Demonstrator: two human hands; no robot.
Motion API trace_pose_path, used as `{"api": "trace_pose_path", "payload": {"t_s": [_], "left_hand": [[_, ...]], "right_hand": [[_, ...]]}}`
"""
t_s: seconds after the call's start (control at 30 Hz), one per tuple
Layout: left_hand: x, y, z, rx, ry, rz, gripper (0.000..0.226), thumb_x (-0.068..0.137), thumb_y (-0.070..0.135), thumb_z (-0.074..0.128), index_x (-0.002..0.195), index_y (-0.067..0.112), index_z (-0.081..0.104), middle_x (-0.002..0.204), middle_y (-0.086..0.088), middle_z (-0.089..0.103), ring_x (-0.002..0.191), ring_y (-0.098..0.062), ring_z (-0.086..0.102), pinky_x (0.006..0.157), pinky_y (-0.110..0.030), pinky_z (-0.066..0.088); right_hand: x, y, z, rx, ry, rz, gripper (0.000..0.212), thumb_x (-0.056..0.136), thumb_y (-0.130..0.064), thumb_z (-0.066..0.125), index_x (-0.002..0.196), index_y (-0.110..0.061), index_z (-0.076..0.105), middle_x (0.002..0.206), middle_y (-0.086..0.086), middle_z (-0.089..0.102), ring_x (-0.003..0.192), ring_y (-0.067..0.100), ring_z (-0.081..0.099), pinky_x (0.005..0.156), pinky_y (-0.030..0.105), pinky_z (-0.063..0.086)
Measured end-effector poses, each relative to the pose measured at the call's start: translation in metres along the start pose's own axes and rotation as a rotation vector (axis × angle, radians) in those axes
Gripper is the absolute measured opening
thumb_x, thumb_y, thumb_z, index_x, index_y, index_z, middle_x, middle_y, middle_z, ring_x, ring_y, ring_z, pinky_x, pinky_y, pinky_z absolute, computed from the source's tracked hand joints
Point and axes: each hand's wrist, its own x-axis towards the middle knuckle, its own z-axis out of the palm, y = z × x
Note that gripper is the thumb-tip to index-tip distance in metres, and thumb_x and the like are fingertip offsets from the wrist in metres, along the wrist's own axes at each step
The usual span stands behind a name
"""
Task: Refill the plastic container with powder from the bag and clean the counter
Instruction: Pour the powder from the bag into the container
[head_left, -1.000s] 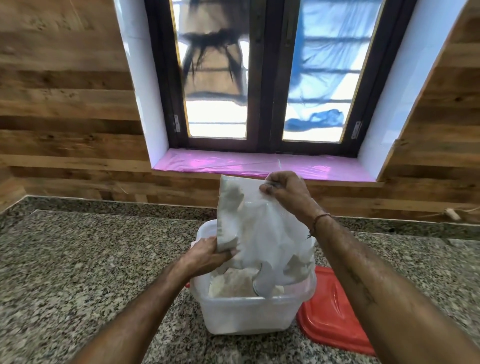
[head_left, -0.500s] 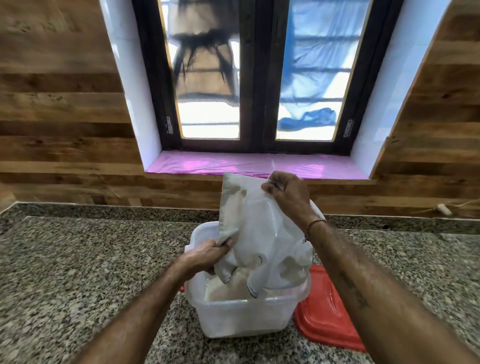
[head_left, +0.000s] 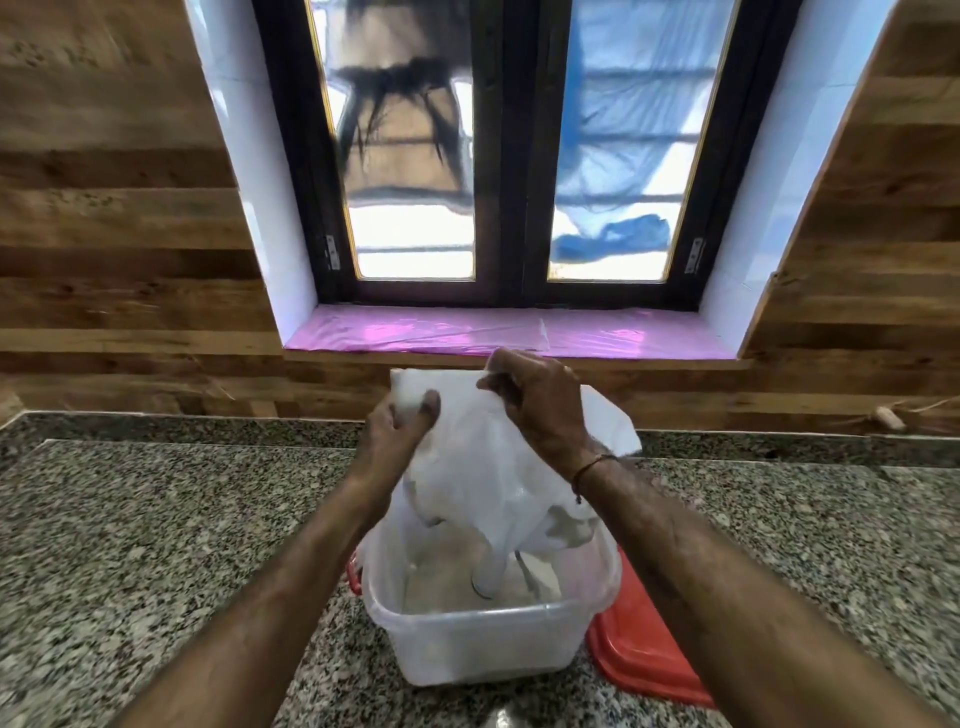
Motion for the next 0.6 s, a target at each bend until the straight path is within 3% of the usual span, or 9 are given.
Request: {"api": "trace_pose_path", "payload": {"t_s": [0.07,0.13,0.2,0.27,0.37,0.5,0.6], "left_hand": [[0.002,0.009,-0.001,-0.036,0.134,0.043,0.033,0.089,0.039,0.076,0.102,0.009,0.074,0.095,-0.010,0.079,0.089,-0.021,0.077,0.078,-0.039,0.062],[0.001,0.008,-0.004,-0.055,0.214,0.028,0.022,0.091,0.025,0.076,0.099,0.005,0.073,0.090,-0.006,0.078,0.080,-0.014,0.075,0.066,-0.027,0.059],[-0.001,-0.001,-0.008,-0.146,0.266,-0.022,0.026,0.089,0.016,0.077,0.106,-0.002,0.070,0.093,-0.009,0.076,0.079,-0.017,0.073,0.059,-0.023,0.056],[-0.003,-0.008,-0.009,-0.230,0.312,-0.065,0.031,0.088,0.011,0.078,0.111,-0.007,0.068,0.093,-0.011,0.074,0.080,-0.022,0.072,0.061,-0.026,0.057],[-0.005,-0.006,-0.009,-0.250,0.292,-0.052,0.019,0.089,0.008,0.075,0.104,-0.003,0.070,0.086,-0.008,0.073,0.070,-0.015,0.071,0.067,-0.031,0.059],[0.000,0.008,-0.011,-0.246,0.254,-0.004,0.004,0.090,0.011,0.074,0.093,0.009,0.073,0.077,0.001,0.074,0.066,-0.012,0.068,0.060,-0.027,0.053],[-0.004,0.014,-0.018,-0.317,0.247,0.011,0.006,0.090,0.009,0.073,0.096,0.010,0.071,0.079,-0.001,0.073,0.067,-0.012,0.068,0.058,-0.024,0.055]], "right_hand": [[0.001,-0.012,0.002,0.041,-0.085,-0.052,0.014,0.088,-0.026,0.079,0.080,-0.020,0.068,0.075,-0.007,0.073,0.068,0.009,0.065,0.061,0.031,0.057],[0.004,-0.012,-0.007,0.017,-0.299,0.018,0.023,0.086,-0.045,0.077,0.090,-0.024,0.068,0.084,-0.009,0.074,0.077,0.013,0.067,0.068,0.033,0.054],[0.010,-0.004,-0.024,-0.083,-0.606,0.149,0.045,0.078,-0.067,0.073,0.099,-0.028,0.065,0.089,-0.011,0.071,0.083,0.017,0.063,0.074,0.035,0.049],[0.010,0.001,-0.038,-0.154,-0.775,0.203,0.043,0.074,-0.068,0.076,0.089,-0.030,0.060,0.078,-0.013,0.064,0.080,0.016,0.060,0.072,0.033,0.042],[0.003,0.000,-0.042,-0.344,-0.601,0.102,0.033,0.080,-0.054,0.078,0.078,-0.029,0.057,0.075,-0.011,0.066,0.088,0.020,0.067,0.074,0.033,0.036],[-0.011,-0.002,-0.033,-0.504,-0.290,-0.019,0.028,0.083,-0.050,0.076,0.093,-0.026,0.067,0.088,-0.005,0.074,0.087,0.024,0.068,0.082,0.040,0.042],[-0.014,0.010,-0.054,-0.482,-0.490,0.182,0.047,0.076,-0.064,0.075,0.108,-0.031,0.065,0.103,-0.008,0.072,0.100,0.022,0.065,0.089,0.041,0.043]]}}
